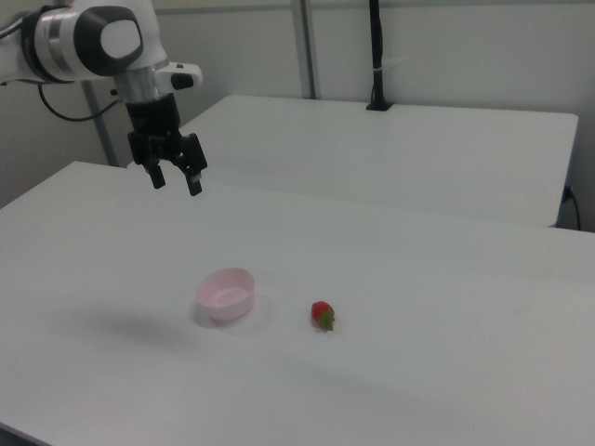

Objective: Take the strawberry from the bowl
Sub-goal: 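Open the gripper, release the strawberry, and raise the gripper away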

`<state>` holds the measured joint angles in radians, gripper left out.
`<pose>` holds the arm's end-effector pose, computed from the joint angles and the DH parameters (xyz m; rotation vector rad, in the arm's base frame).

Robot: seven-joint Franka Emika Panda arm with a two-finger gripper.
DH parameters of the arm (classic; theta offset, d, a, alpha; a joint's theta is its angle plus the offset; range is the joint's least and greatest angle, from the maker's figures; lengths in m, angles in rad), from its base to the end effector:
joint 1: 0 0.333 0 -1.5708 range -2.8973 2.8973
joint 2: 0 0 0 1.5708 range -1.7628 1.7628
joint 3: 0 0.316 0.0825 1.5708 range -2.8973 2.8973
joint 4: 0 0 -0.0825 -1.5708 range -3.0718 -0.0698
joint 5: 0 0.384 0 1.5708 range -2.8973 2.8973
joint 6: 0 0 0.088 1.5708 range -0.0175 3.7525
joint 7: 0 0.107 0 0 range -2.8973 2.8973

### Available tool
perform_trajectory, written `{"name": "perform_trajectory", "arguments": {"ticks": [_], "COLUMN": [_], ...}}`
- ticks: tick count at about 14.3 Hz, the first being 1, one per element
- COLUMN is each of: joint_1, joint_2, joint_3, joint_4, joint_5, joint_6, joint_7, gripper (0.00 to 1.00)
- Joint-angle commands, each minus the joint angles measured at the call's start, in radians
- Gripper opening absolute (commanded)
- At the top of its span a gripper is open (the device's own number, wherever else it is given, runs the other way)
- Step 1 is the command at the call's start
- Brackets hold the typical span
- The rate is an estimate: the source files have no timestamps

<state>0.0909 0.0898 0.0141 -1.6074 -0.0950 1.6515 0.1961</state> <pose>0.5827 0.0516 0.5633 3.0397 -0.1236 -0.0474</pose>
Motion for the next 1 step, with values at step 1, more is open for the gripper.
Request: {"name": "perform_trajectory", "arguments": {"ticks": [1], "joint_1": [0.006], "joint_2": [-0.053], "joint_3": [-0.013], "joint_4": [-0.039], "joint_5": [0.021], "joint_6": [-0.015], "joint_7": [0.02], "gripper": [1.0]}}
